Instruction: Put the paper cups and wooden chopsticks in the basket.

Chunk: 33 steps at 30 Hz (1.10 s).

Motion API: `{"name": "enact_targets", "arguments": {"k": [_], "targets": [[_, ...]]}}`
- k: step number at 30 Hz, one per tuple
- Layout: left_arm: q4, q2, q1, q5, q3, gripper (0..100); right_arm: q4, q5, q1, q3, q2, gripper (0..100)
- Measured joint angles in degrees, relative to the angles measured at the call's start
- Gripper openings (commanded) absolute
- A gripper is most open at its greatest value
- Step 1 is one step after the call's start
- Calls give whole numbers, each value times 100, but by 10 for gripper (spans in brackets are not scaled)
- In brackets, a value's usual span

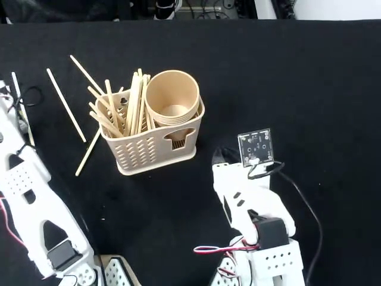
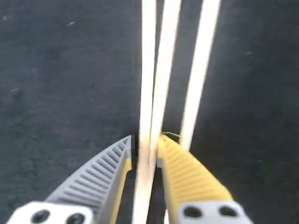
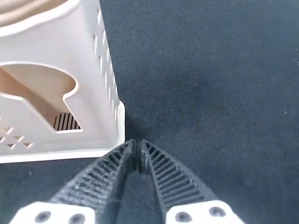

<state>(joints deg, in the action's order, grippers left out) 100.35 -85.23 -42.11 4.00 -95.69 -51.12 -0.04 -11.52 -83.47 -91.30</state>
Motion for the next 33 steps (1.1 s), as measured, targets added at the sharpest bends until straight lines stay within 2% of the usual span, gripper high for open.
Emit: {"name": "enact_targets", "arguments": {"k": [1, 15, 28, 33], "targets": [[0, -18, -18, 0, 0, 26, 0, 0, 0, 0, 0, 28], [0, 18, -9, 0, -9, 28, 0, 0, 0, 0, 0, 28], [26, 1327, -167, -62, 185, 28, 0, 0, 0, 0, 0, 28], [26, 2189, -220, -167, 993, 28, 0, 0, 0, 0, 0, 28]]}}
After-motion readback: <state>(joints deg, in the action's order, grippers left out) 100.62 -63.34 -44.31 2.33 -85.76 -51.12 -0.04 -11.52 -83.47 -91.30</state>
